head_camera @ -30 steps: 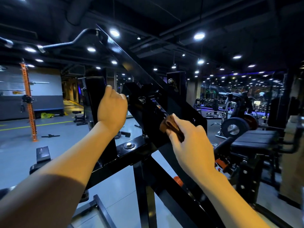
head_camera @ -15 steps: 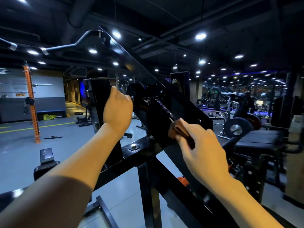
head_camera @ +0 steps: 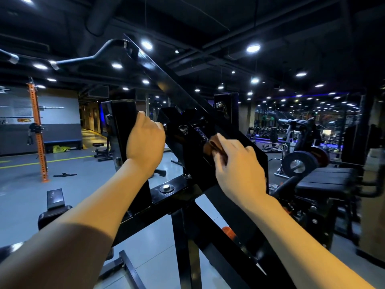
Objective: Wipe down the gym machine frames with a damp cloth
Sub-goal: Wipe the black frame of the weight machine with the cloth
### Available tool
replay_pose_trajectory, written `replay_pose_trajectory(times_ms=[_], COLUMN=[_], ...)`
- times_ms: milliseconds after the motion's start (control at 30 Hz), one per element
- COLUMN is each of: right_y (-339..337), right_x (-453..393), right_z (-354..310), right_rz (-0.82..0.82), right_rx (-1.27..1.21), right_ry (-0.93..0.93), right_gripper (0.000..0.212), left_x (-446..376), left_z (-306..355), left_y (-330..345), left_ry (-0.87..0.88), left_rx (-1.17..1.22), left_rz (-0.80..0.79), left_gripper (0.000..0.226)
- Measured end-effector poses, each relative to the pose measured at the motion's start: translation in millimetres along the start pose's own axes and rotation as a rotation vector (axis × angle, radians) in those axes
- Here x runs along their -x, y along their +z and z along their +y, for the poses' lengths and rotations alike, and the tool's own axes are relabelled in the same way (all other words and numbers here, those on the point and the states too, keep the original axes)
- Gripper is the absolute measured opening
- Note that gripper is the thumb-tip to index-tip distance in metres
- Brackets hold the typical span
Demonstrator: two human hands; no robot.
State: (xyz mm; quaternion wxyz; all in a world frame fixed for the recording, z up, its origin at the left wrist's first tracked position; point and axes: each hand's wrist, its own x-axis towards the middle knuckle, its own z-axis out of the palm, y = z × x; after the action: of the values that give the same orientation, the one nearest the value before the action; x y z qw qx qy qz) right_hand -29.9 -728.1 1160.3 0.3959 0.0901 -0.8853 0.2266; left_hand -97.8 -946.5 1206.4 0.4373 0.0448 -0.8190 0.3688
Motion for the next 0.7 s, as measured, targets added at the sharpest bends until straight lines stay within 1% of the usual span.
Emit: replay_pose_trajectory(times_ms=[67,133,233,300,400,500,533,600,633,700], right_y=[-2,-7,-4,2,3,-2,-3,1,4,6], right_x=[6,21,17,-1,-3,23,24,8,-4,-21], right_z=[-2,12,19,7,-13,0,10,23,21,4], right_rz=[-0.009,-0.036,0.001,0.032,0.018,-0.008,-0.005,0.01,0.026,0.027], right_rx=[-0.002,-0.039,-0.051,-0.029,0.008,-0.005,-0.036,-0.128,-0.141,-0.116], right_ry=[-0.099,-0.12,-0.039,0.01,-0.089,-0.214,-0.2,-0.095,-0.054,-0.054], right_gripper=[0.053,0.053,0.053,0.053,0.054,0.056,0.055,0.053,0.052,0.051], left_x=[0,0,0,0,1,-1,0,1,1,0], left_z=[0,1,0,0,-3,-1,-1,-2,-2,-1], left_y=[0,-1,-2,-4,-5,-3,-2,-4,-4,-4], left_ry=[0.0,-0.012,-0.024,-0.014,-0.02,-0.008,-0.009,-0.018,-0.02,-0.022], left_rx=[-0.003,-0.001,-0.009,0.006,0.008,0.009,0.011,0.005,0.001,0.012], left_rz=[-0.024,-0.057,-0.022,-0.017,-0.03,0.004,0.005,-0.008,-0.012,-0.012], left_gripper=[0.014,0.017,0.023,0.023,0.024,0.026,0.026,0.024,0.023,0.018])
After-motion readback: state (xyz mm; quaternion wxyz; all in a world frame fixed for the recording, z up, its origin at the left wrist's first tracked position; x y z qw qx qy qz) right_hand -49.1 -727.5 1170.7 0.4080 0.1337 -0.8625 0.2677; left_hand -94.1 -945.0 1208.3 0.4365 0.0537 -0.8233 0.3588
